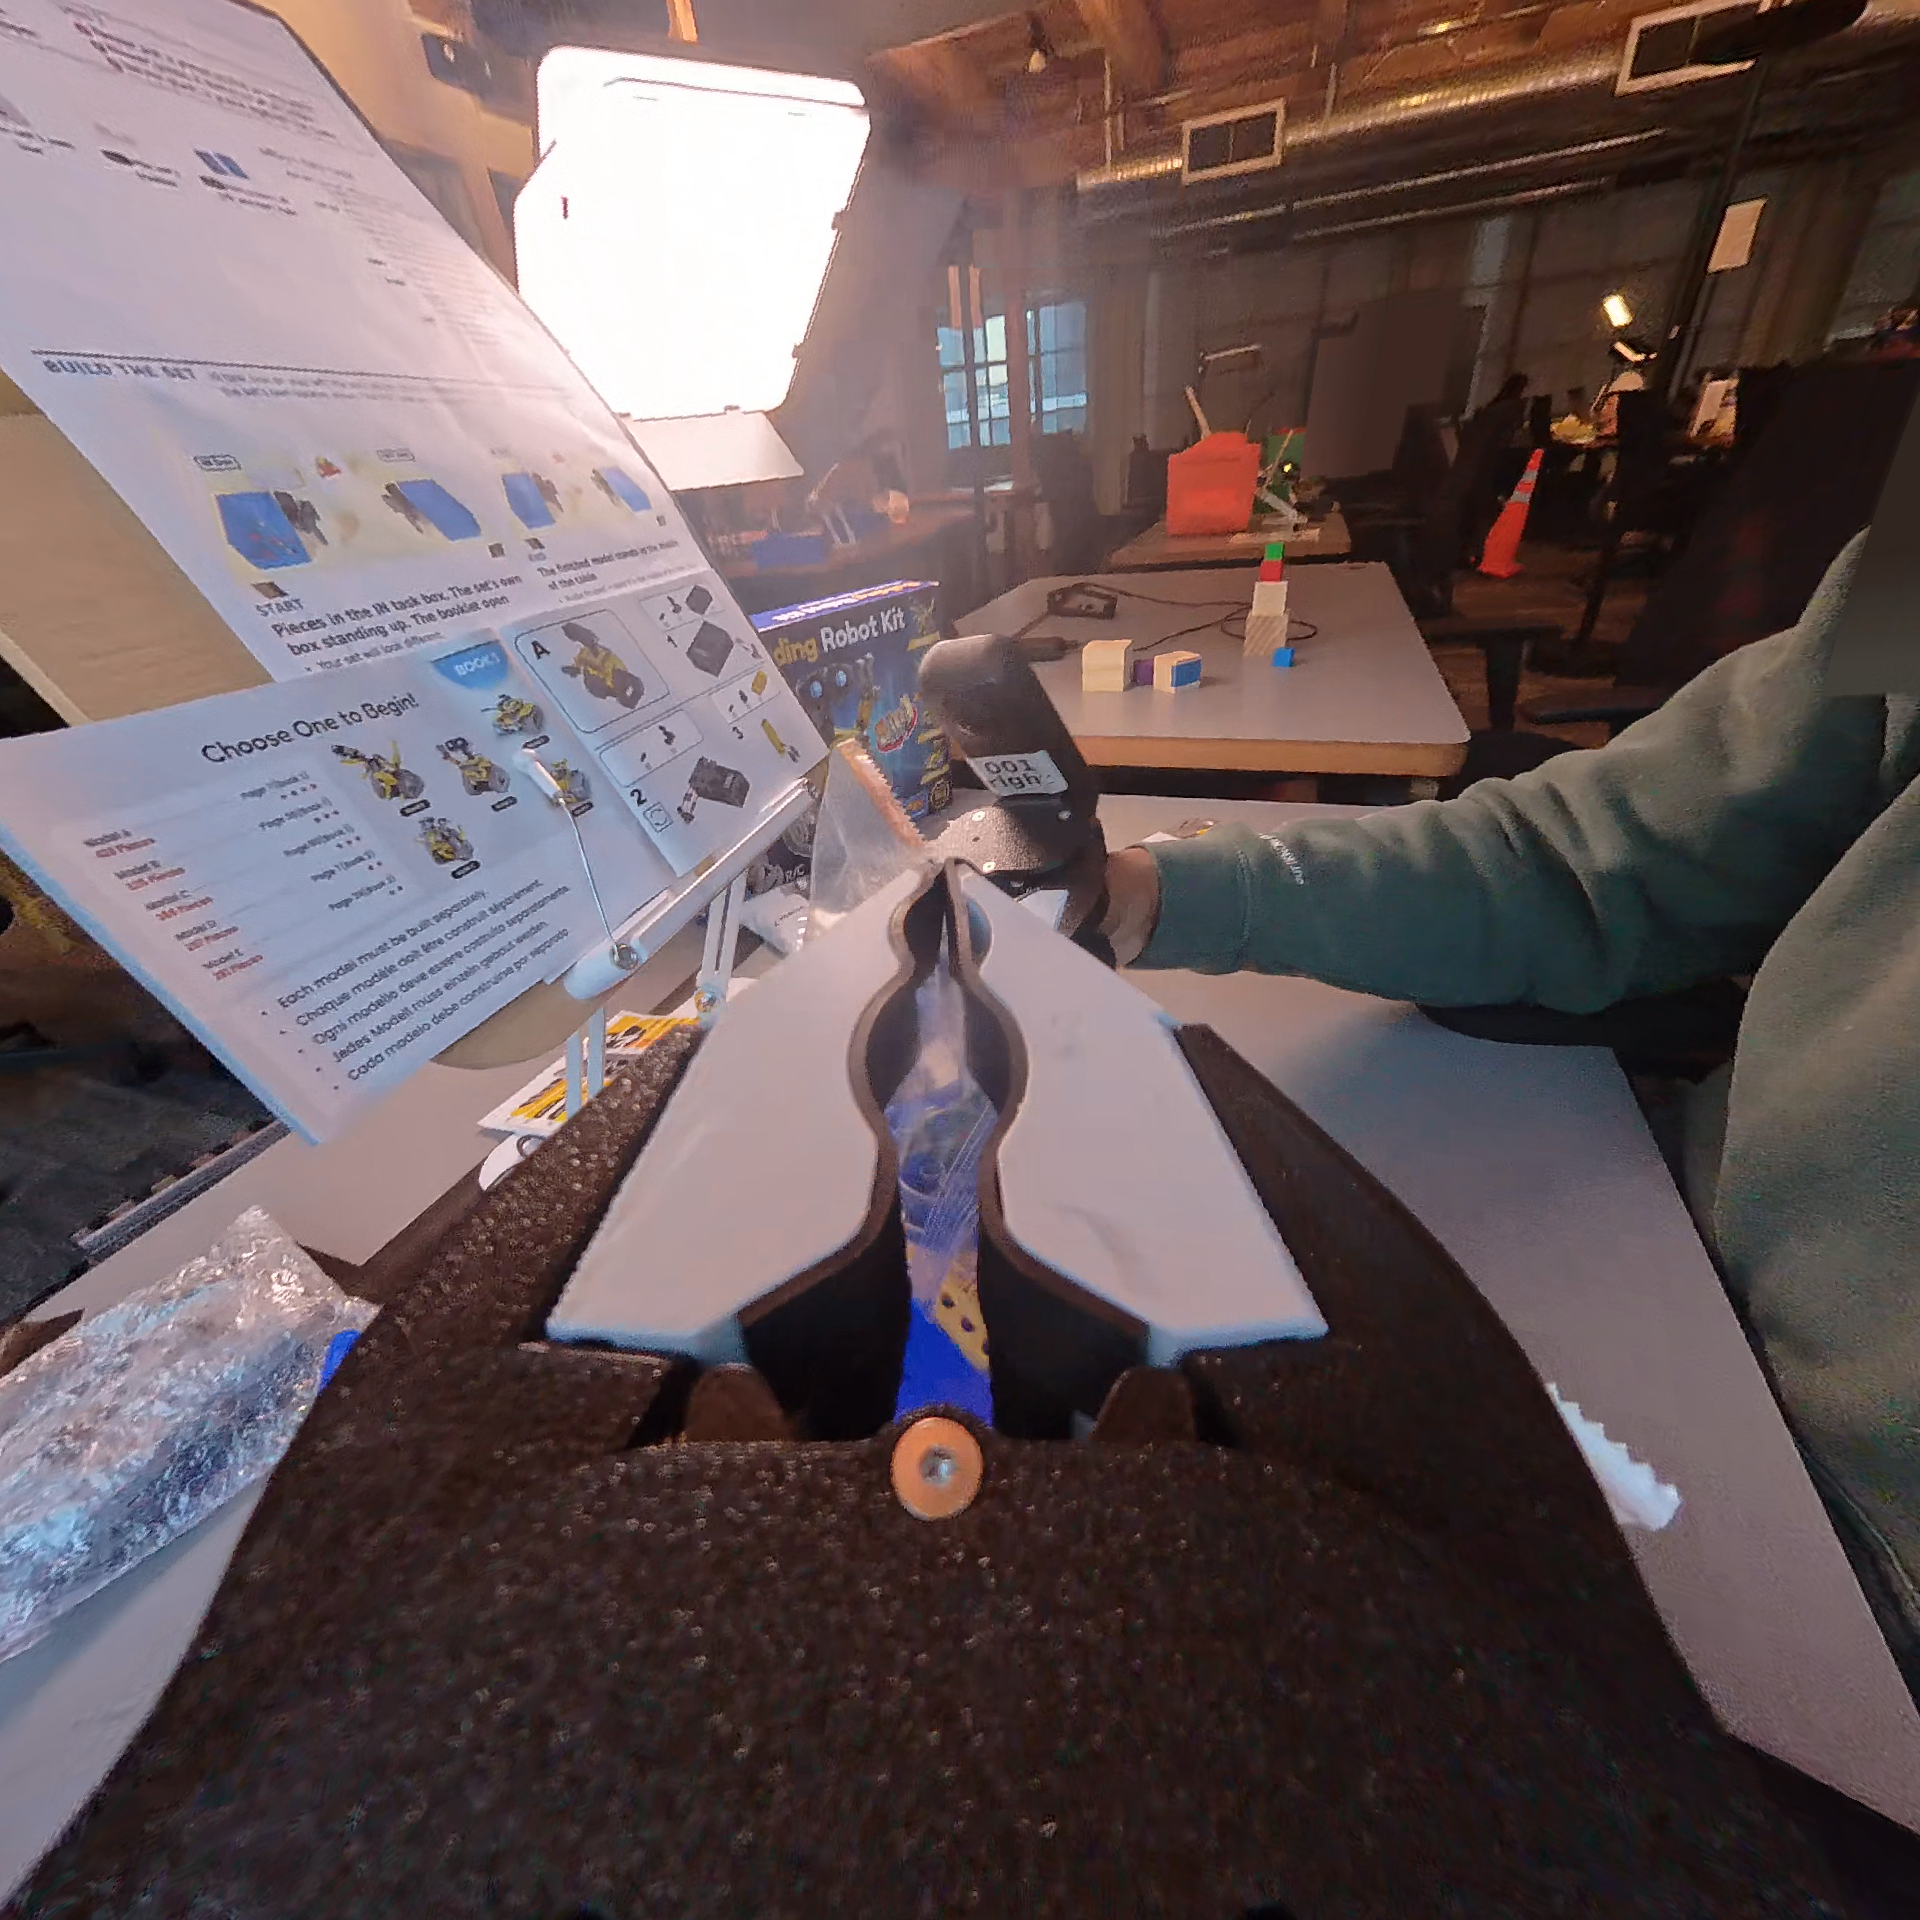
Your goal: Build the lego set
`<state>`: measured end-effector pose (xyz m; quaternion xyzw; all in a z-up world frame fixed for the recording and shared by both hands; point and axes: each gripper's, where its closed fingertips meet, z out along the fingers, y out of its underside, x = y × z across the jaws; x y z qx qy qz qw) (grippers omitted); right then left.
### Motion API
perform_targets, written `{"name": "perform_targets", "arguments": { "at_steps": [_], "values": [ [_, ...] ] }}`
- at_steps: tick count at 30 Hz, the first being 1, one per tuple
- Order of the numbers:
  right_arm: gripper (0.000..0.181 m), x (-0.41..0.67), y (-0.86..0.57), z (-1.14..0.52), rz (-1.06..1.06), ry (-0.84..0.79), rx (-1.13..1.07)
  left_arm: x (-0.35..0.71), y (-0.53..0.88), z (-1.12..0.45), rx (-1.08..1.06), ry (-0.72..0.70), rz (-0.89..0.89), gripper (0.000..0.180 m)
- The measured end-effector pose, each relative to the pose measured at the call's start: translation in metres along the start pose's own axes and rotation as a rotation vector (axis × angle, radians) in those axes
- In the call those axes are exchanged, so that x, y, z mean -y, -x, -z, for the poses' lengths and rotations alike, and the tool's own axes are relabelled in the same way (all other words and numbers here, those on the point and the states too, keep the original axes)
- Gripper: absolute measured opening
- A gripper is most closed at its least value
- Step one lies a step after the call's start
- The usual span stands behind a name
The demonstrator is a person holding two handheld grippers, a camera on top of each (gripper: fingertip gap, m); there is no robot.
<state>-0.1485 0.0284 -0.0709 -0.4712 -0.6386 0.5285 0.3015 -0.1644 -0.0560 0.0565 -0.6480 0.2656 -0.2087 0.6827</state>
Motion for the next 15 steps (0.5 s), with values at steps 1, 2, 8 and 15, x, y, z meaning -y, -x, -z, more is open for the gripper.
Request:
{"name": "perform_targets", "arguments": {
  "at_steps": [1,2,8,15],
  "values": [
    [0.055,0.002,0.001,0.0,-0.029,-0.024,0.027,0.001,-0.001,0.001,-0.006,-0.026,0.0,0.0],
    [0.054,0.002,0.001,-0.001,-0.061,-0.034,0.047,0.001,-0.001,0.003,-0.012,-0.05,0.001,0.0],
    [0.06,0.002,-0.023,0.0,-0.209,-0.103,0.068,0.01,0.004,0.013,-0.03,-0.217,0.008,0.0],
    [0.002,0.028,-0.009,0.01,-0.224,-0.294,0.203,0.009,0.015,0.011,-0.02,-0.317,0.048,0.0]
  ]
}}
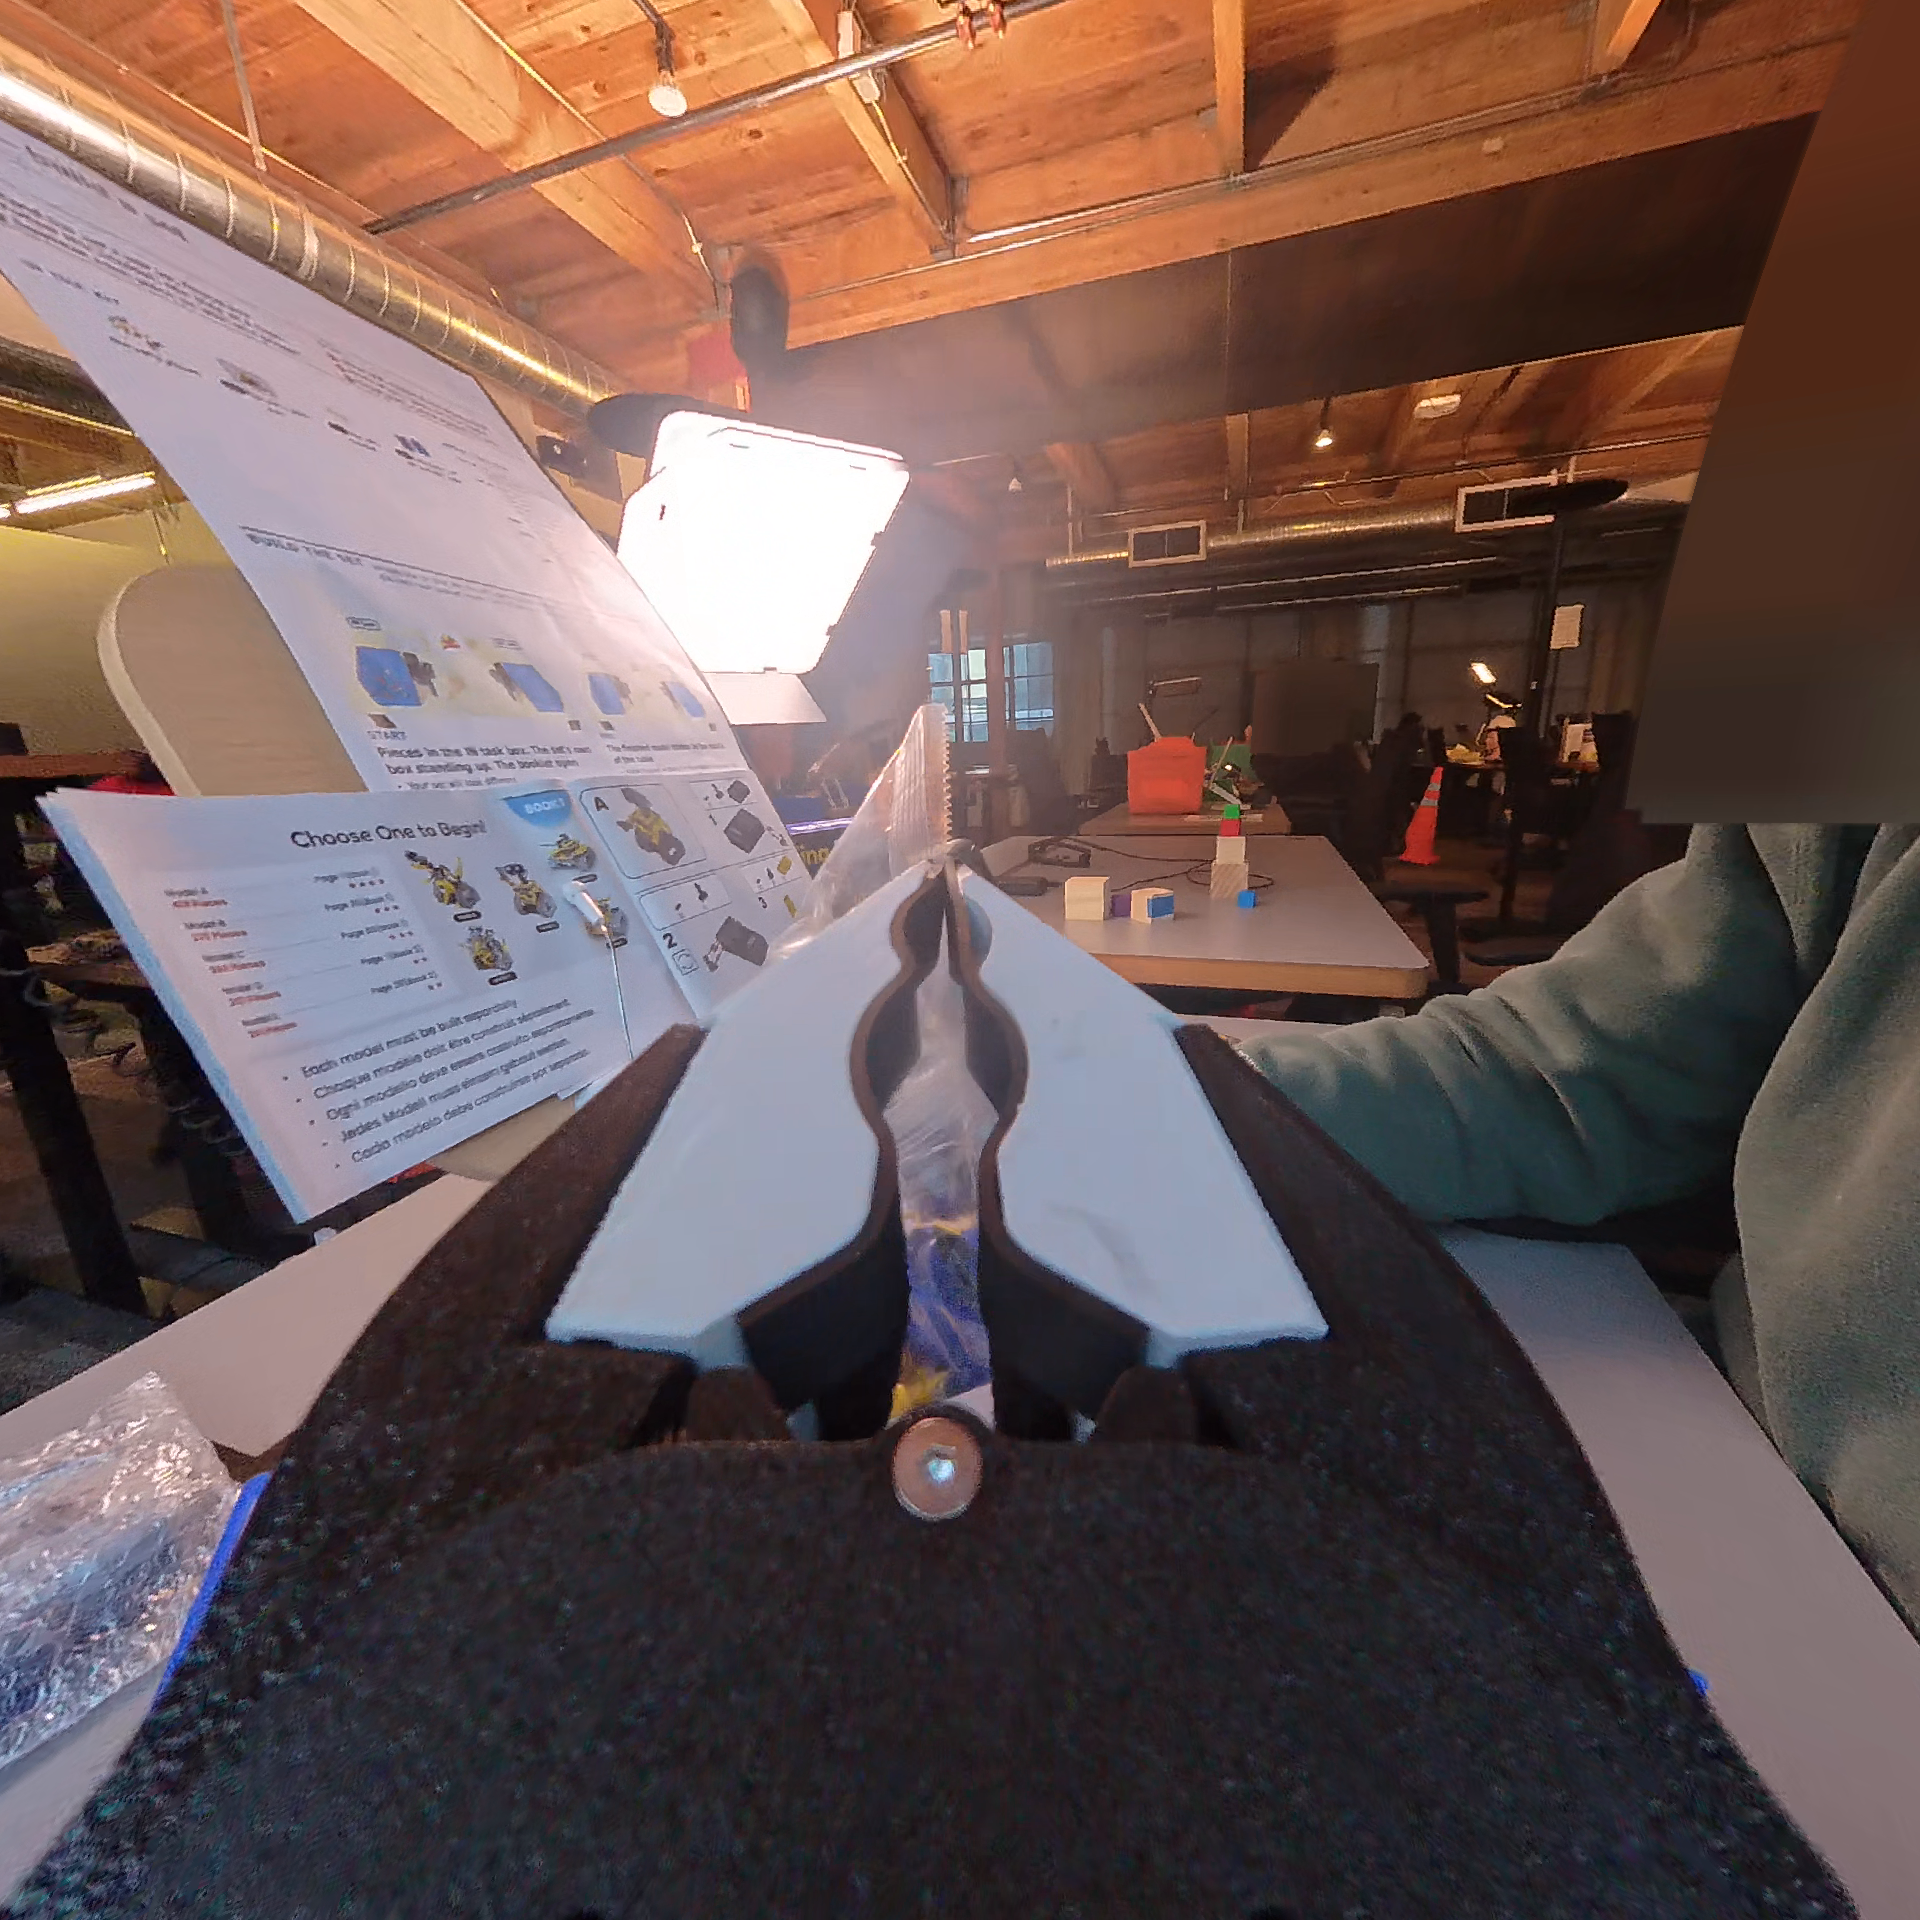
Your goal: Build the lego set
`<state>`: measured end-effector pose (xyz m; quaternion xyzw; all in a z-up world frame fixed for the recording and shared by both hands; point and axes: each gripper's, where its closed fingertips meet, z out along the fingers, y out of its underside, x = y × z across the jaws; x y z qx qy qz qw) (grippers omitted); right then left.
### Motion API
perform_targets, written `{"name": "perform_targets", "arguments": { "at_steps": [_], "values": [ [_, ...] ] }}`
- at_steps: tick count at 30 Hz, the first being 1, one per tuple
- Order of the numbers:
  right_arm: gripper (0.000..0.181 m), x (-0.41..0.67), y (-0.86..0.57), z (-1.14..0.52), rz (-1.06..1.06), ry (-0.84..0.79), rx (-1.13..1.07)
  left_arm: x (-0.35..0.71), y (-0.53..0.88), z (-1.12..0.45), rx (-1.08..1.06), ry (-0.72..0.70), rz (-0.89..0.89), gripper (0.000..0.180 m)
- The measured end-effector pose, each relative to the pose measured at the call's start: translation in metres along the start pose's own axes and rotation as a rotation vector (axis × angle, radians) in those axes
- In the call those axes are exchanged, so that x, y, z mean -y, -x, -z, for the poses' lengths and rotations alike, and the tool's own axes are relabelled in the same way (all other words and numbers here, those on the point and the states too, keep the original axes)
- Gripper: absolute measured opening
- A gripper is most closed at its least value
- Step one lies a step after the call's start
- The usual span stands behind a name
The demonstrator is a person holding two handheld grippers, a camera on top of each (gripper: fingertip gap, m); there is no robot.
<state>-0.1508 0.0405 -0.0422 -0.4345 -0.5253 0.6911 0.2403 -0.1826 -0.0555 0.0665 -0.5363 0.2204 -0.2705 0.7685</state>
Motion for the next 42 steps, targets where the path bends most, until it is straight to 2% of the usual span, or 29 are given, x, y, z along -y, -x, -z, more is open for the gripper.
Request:
{"name": "perform_targets", "arguments": {
  "at_steps": [11,14,17,19,21,22,24,26,34,37,38,40,42],
  "values": [
    [0.0,0.011,0.018,0.019,0.146,0.016,-0.004,-0.008,0.028,0.014,0.149,0.083,0.029,0.0],
    [0.0,0.005,0.018,0.019,0.223,0.072,-0.039,-0.02,0.033,0.02,0.2,0.167,0.027,0.003],
    [0.0,0.019,0.023,0.021,0.227,0.007,-0.035,-0.03,0.032,0.022,0.22,0.237,0.032,0.009],
    [0.0,0.013,0.021,0.022,0.273,0.063,-0.067,-0.035,0.029,0.023,0.225,0.276,0.023,0.012],
    [0.0,0.015,0.026,0.022,0.28,0.046,-0.055,-0.043,0.026,0.024,0.231,0.321,0.02,0.014],
    [0.0,0.019,0.028,0.022,0.257,0.022,-0.044,-0.048,0.025,0.025,0.232,0.351,0.028,0.014],
    [0.0,0.024,0.025,0.025,0.256,0.003,-0.059,-0.061,0.026,0.029,0.252,0.441,0.015,0.001],
    [0.0,0.025,0.023,0.029,0.253,0.005,-0.066,-0.068,0.029,0.033,0.291,0.518,-0.003,0.0],
    [0.0,0.032,0.025,0.03,0.224,-0.005,-0.081,-0.057,0.028,0.027,0.296,0.448,0.18,0.0],
    [0.002,0.038,0.024,0.035,0.272,-0.007,-0.119,-0.045,0.024,0.022,0.27,0.38,0.253,0.0],
    [0.016,0.038,0.026,0.037,0.288,0.002,-0.123,-0.037,0.021,0.021,0.251,0.34,0.278,0.0],
    [0.06,0.035,0.028,0.038,0.281,0.046,-0.111,-0.022,0.017,0.017,0.221,0.266,0.324,0.0],
    [0.087,0.031,0.035,0.035,0.302,0.073,-0.09,-0.013,0.012,0.012,0.195,0.215,0.358,0.0]
  ]
}}
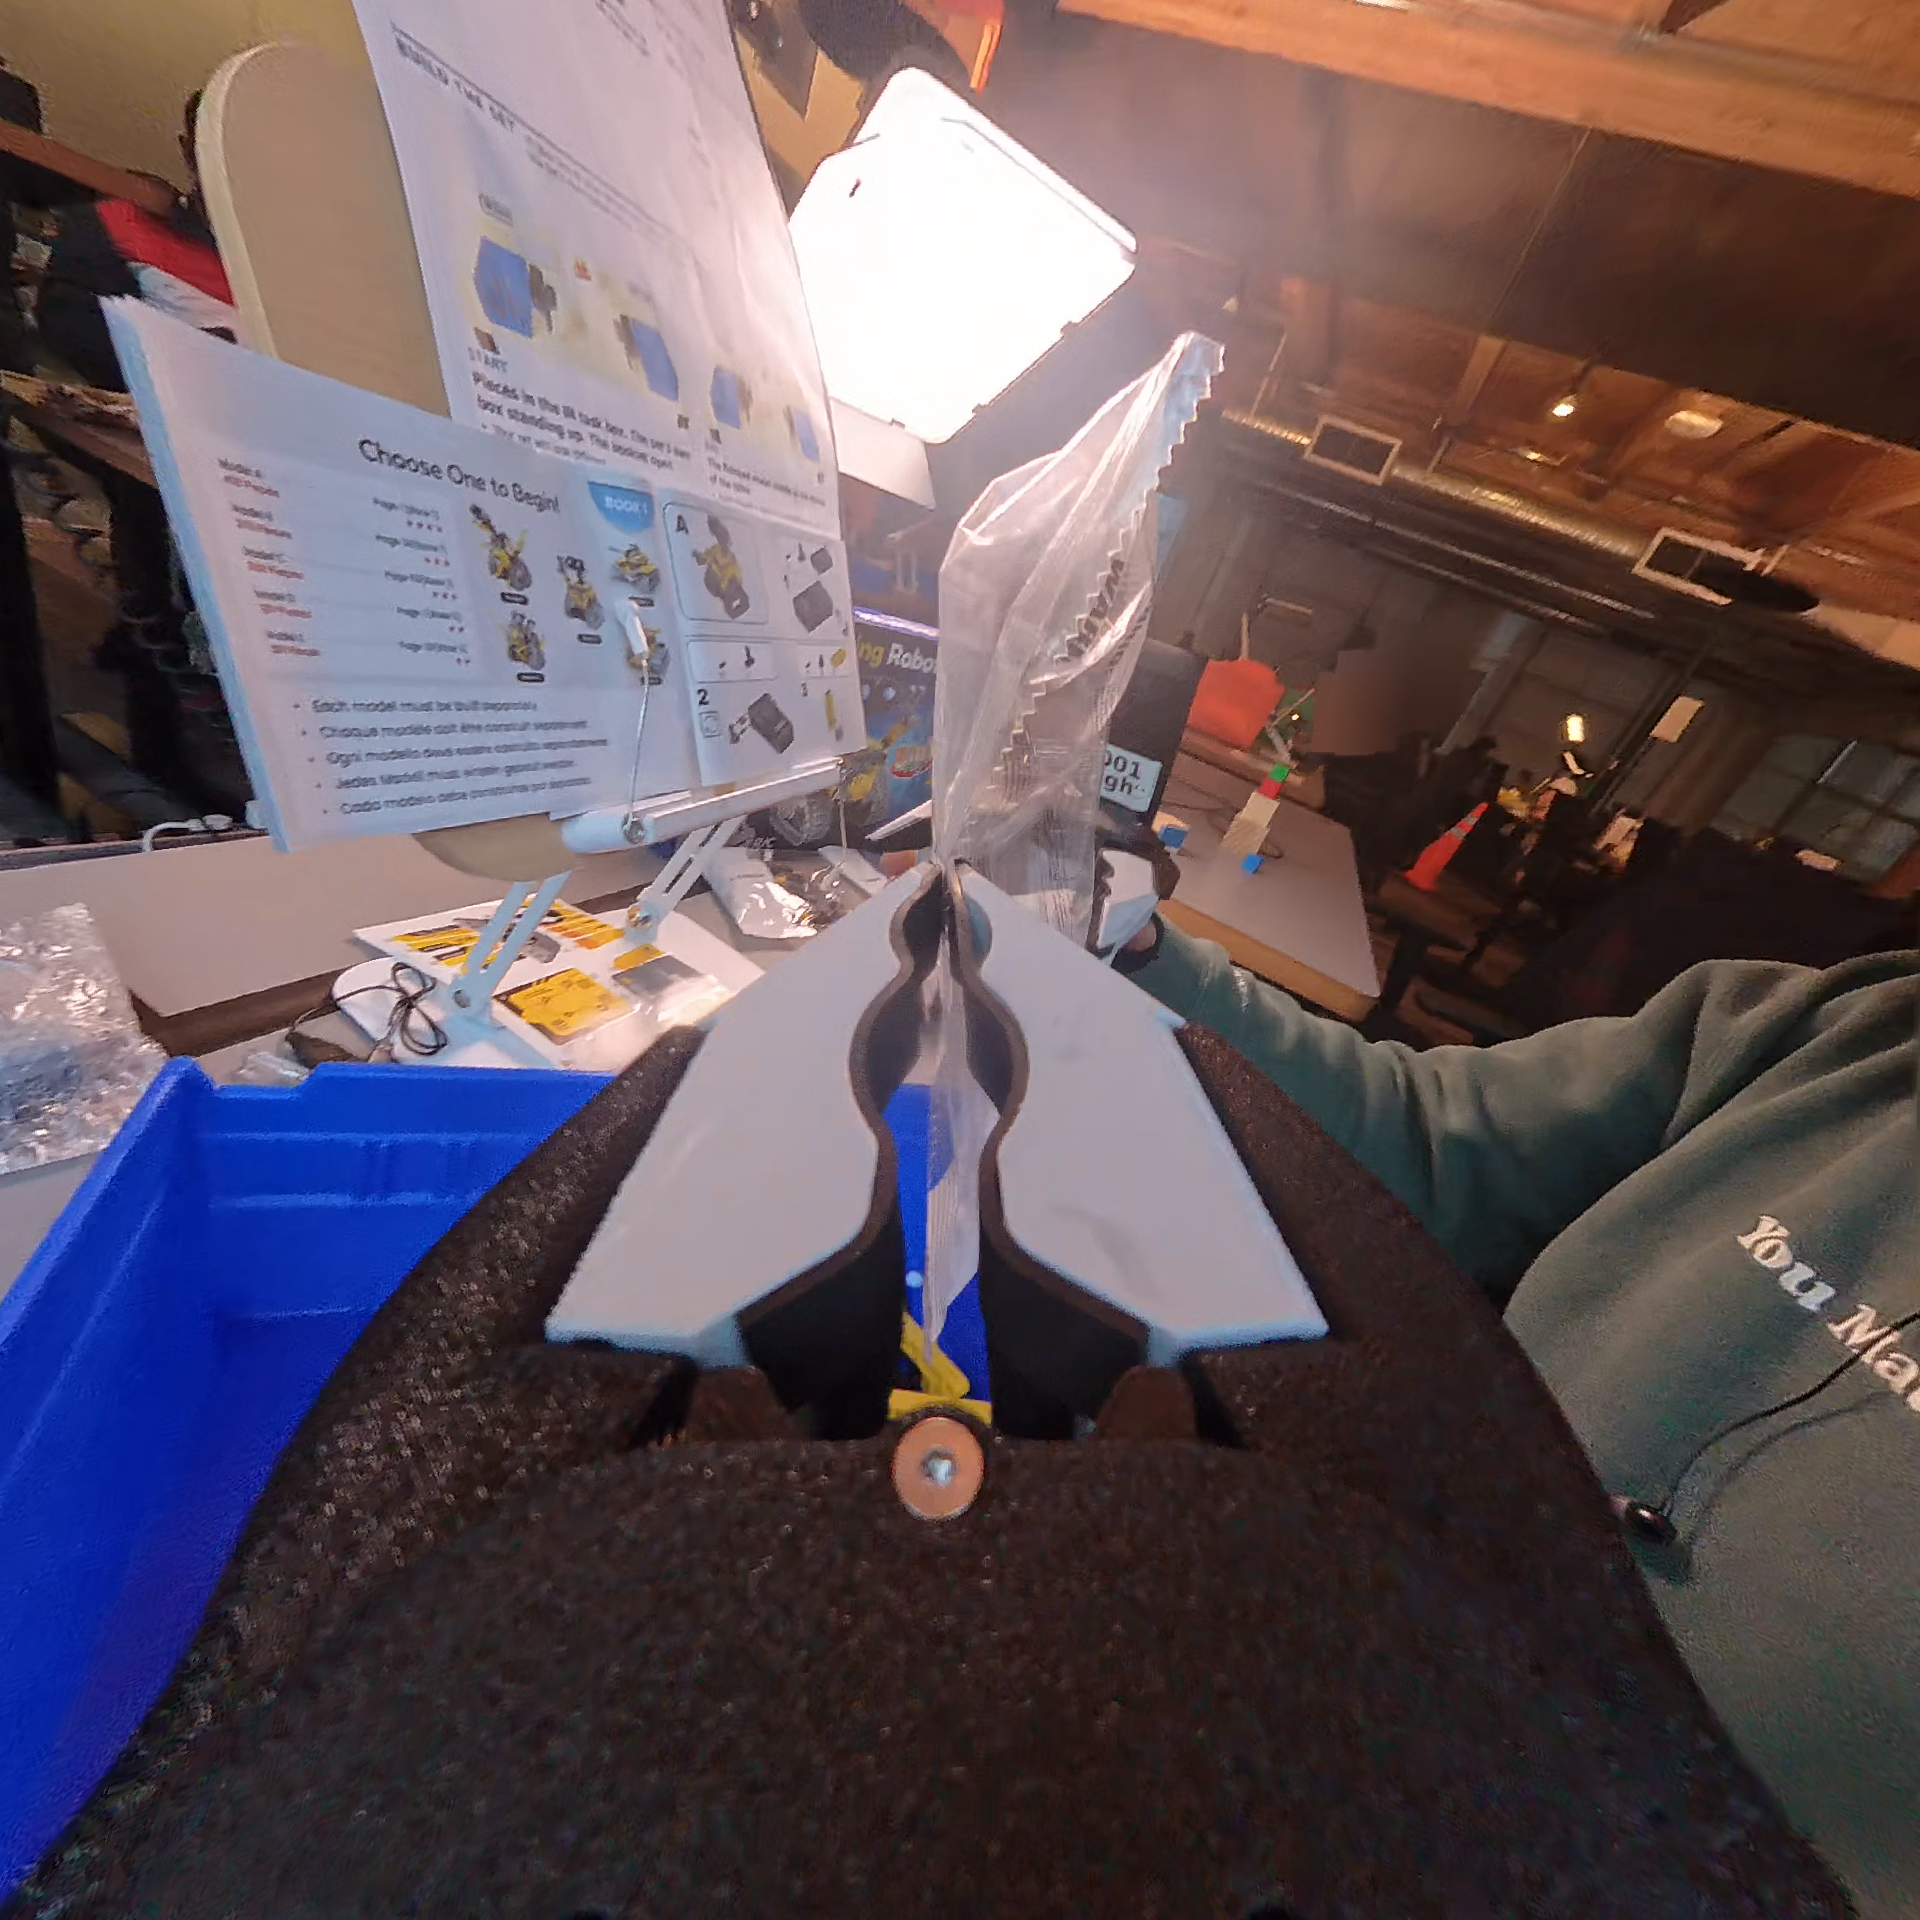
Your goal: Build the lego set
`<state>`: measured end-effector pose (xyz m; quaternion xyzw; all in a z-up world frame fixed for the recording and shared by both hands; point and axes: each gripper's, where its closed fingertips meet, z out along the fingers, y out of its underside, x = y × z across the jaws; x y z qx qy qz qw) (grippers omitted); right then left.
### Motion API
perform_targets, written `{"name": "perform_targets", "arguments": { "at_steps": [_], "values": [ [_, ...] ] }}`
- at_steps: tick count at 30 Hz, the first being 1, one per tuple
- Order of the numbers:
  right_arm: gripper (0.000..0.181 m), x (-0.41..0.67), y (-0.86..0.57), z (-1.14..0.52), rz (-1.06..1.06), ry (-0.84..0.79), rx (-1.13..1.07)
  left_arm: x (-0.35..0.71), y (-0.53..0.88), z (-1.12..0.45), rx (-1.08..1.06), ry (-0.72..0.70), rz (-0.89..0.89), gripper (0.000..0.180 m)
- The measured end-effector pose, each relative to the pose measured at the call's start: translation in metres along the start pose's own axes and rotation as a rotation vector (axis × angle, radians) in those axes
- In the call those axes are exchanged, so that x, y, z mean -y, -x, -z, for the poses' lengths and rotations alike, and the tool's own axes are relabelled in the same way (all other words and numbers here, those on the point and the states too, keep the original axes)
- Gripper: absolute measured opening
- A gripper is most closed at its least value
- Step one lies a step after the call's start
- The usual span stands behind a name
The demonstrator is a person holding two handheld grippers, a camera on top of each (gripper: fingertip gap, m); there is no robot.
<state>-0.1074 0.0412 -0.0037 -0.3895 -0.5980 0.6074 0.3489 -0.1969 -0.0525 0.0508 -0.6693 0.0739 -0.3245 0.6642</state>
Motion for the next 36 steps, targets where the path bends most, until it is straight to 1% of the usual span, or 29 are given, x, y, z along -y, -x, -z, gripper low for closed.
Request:
{"name": "perform_targets", "arguments": {
  "at_steps": [2,3,4,5,6,7,10,16,19,22,23,25,26,28,34,36],
  "values": [
    [0.096,0.002,0.014,-0.006,0.004,0.003,0.049,0.002,-0.009,-0.005,-0.038,-0.028,0.025,0.0],
    [0.088,0.002,0.019,-0.009,0.017,0.008,0.061,0.0,-0.013,-0.007,-0.053,-0.034,0.04,0.0],
    [0.061,0.003,0.022,-0.011,0.046,-0.002,0.059,-0.002,-0.014,-0.009,-0.05,-0.037,0.051,0.0],
    [0.016,0.009,0.028,-0.007,0.071,-0.039,0.088,-0.004,-0.01,-0.009,-0.023,-0.037,0.055,0.0],
    [0.0,0.021,0.032,0.001,0.063,-0.114,0.12,-0.008,-0.005,-0.006,-0.001,-0.026,0.057,0.0],
    [0.0,0.029,0.03,0.009,0.023,-0.142,0.145,-0.014,-0.004,-0.006,-0.001,-0.003,0.067,0.0],
    [0.0,0.024,0.019,0.019,0.008,-0.117,0.119,-0.028,-0.006,-0.013,-0.003,0.018,0.104,0.0],
    [0.002,0.03,-0.005,0.032,-0.195,-0.216,0.096,-0.023,-0.006,-0.017,-0.005,-0.06,0.177,0.0],
    [0.017,0.026,-0.011,0.035,-0.229,-0.209,0.089,-0.026,-0.004,-0.013,0.013,-0.085,0.216,0.0],
    [0.043,0.023,-0.012,0.031,-0.245,-0.203,0.087,-0.03,0.0,-0.009,0.036,-0.099,0.252,0.0],
    [0.049,0.022,-0.011,0.029,-0.245,-0.197,0.087,-0.032,0.0,-0.008,0.041,-0.098,0.26,0.0],
    [0.06,0.02,-0.009,0.025,-0.236,-0.189,0.086,-0.039,0.002,-0.008,0.061,-0.085,0.263,0.0],
    [0.063,0.021,-0.007,0.023,-0.233,-0.185,0.092,-0.042,0.002,-0.007,0.068,-0.078,0.265,0.0],
    [0.064,0.022,-0.002,0.02,-0.224,-0.182,0.104,-0.048,0.002,-0.008,0.076,-0.062,0.267,0.0],
    [0.055,0.026,-0.003,0.019,-0.216,-0.201,0.082,-0.065,-0.006,-0.013,0.078,0.015,0.254,0.0],
    [0.047,0.028,-0.002,0.022,-0.205,-0.206,0.087,-0.074,-0.007,-0.015,0.092,0.06,0.233,0.0]
  ]
}}
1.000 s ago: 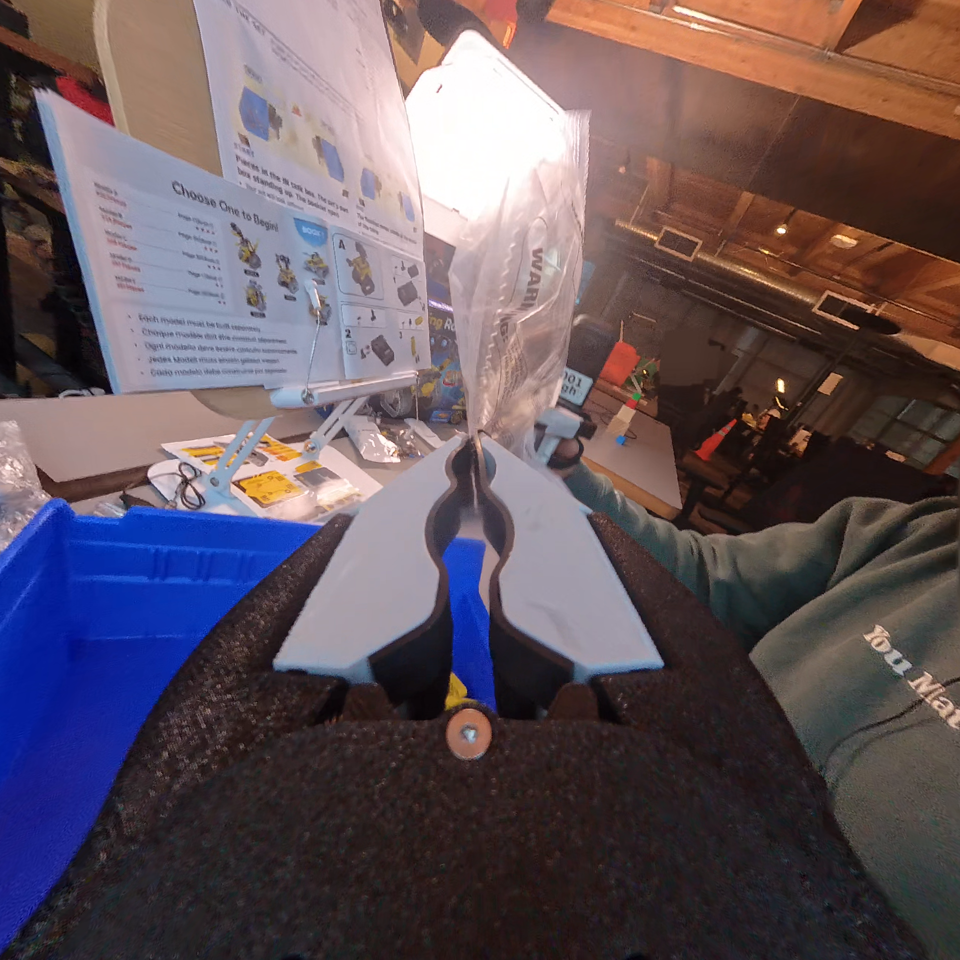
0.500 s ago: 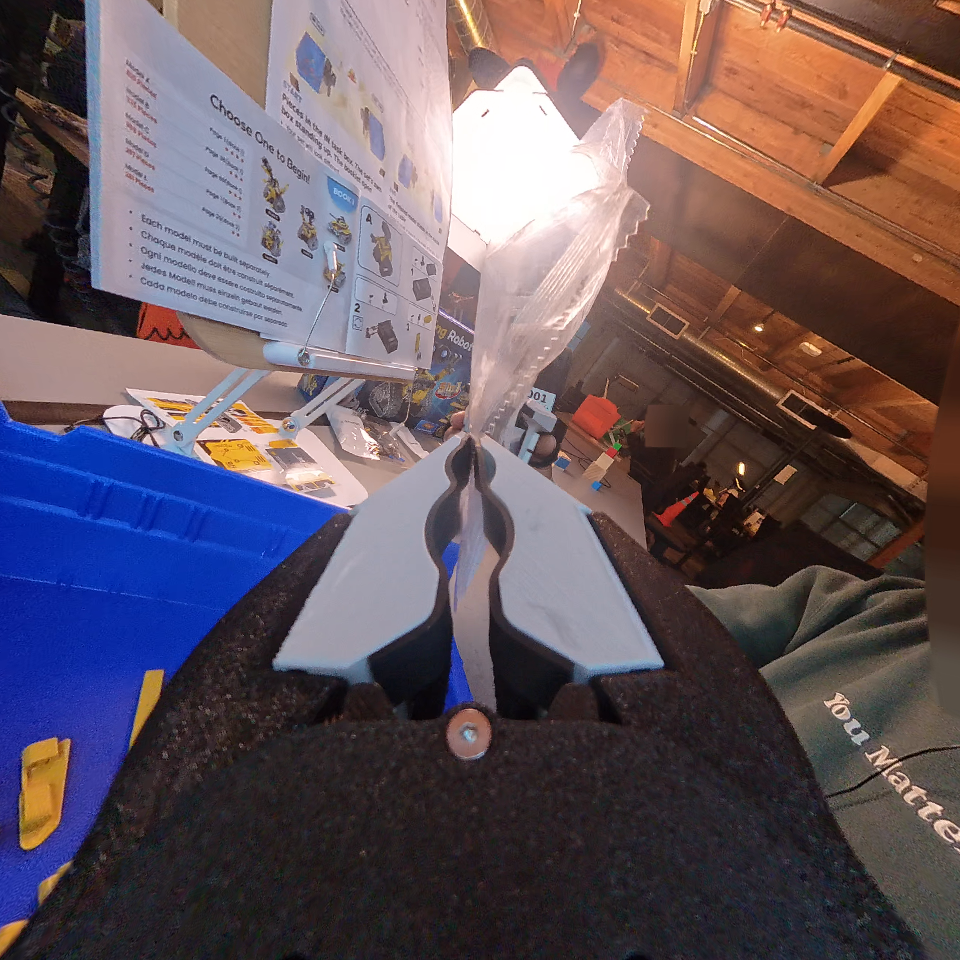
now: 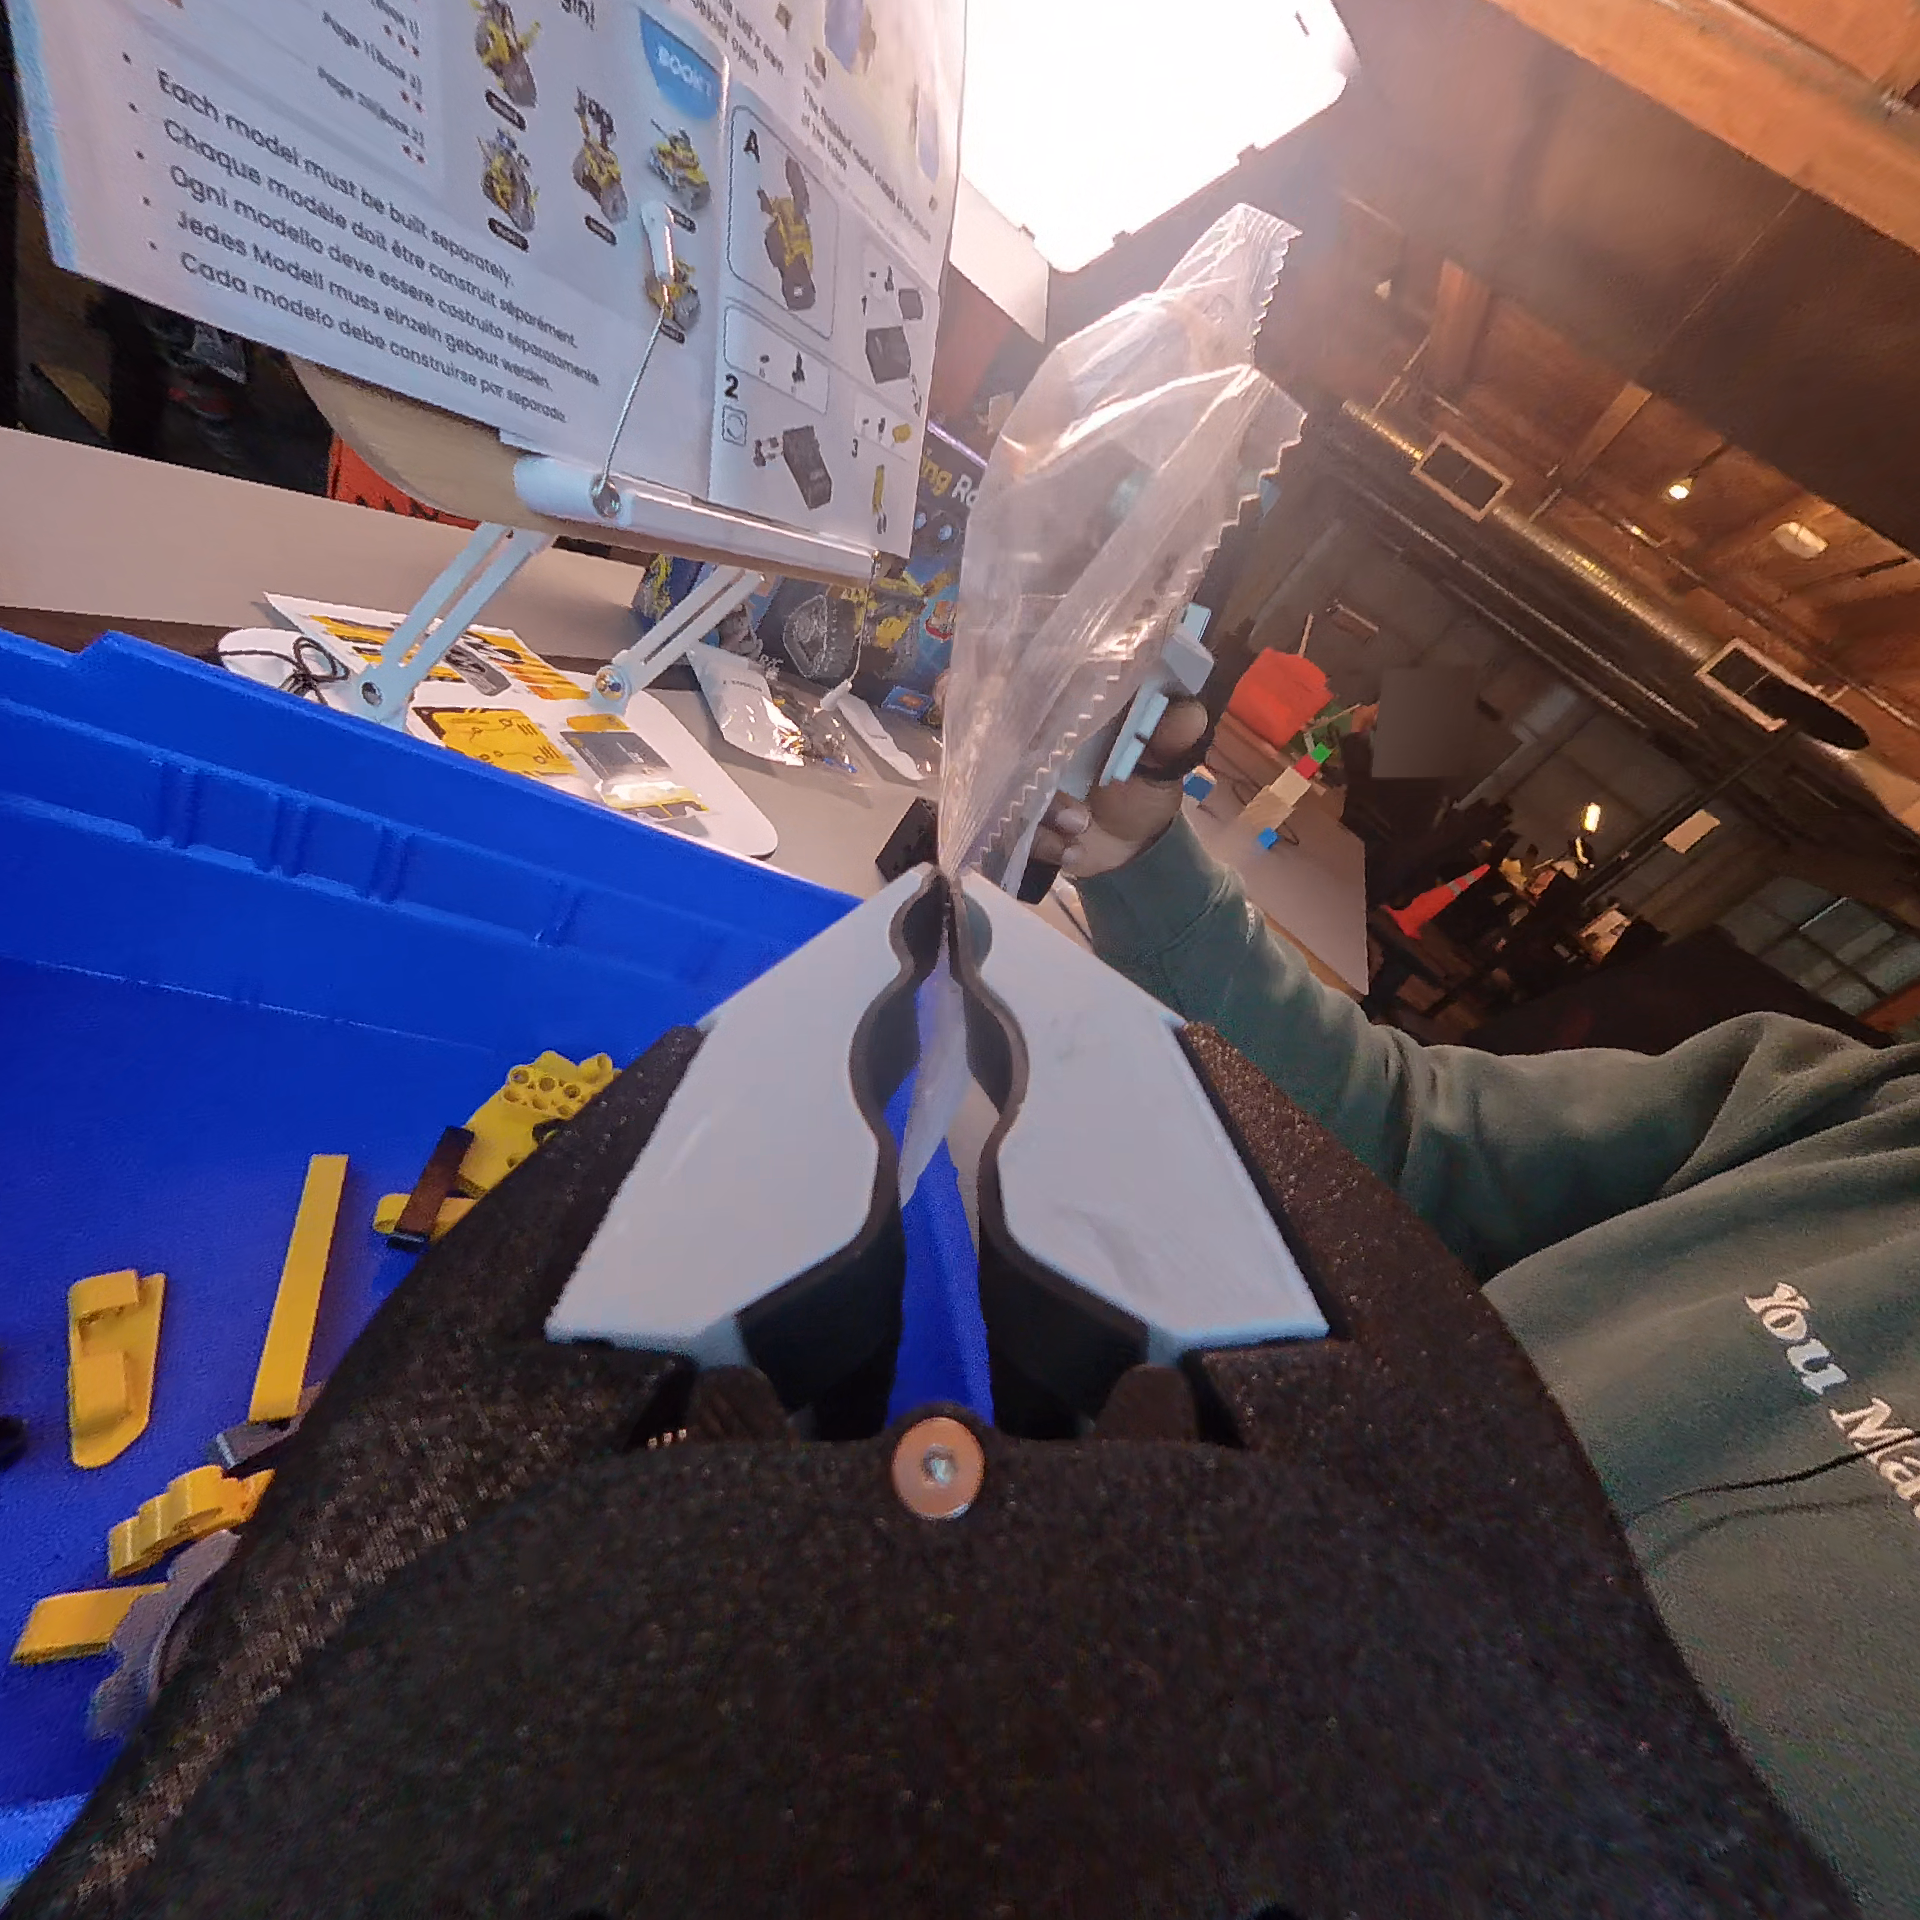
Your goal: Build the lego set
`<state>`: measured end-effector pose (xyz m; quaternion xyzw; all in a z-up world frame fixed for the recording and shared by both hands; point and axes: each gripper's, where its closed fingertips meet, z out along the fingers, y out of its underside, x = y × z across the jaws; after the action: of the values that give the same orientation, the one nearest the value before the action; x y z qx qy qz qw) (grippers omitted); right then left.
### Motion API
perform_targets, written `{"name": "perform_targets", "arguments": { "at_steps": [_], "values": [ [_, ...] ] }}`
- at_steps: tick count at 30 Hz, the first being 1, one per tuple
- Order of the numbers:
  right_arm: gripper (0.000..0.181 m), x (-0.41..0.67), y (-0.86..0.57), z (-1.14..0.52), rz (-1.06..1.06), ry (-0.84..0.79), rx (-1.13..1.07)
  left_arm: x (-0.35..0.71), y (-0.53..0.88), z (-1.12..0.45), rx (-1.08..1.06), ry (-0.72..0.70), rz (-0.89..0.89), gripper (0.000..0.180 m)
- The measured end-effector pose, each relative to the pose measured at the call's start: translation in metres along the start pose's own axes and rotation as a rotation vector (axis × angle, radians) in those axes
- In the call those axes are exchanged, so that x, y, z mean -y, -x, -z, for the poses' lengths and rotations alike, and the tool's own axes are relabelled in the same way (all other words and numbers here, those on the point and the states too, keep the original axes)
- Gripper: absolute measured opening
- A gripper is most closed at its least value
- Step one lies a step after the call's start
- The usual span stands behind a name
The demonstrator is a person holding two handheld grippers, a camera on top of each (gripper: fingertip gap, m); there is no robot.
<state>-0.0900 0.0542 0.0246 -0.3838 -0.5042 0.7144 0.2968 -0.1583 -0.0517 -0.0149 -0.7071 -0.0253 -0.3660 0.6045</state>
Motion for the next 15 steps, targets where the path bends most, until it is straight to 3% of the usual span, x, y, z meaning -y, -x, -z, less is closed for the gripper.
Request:
{"name": "perform_targets", "arguments": {
  "at_steps": [3,6,11,15],
  "values": [
    [0.01,0.001,0.006,0.001,0.027,0.0,0.023,-0.01,0.0,-0.002,0.014,0.041,-0.016,0.0],
    [0.0,0.003,0.004,0.003,0.018,-0.007,0.023,-0.009,-0.005,0.0,-0.011,0.042,-0.048,0.001],
    [0.0,0.008,0.004,0.007,-0.033,-0.034,0.043,0.016,-0.02,0.006,-0.025,-0.038,-0.199,0.04],
    [0.0,0.001,0.002,0.002,-0.064,0.0,0.033,0.037,-0.044,0.003,-0.081,-0.093,-0.291,0.041]
  ]
}}
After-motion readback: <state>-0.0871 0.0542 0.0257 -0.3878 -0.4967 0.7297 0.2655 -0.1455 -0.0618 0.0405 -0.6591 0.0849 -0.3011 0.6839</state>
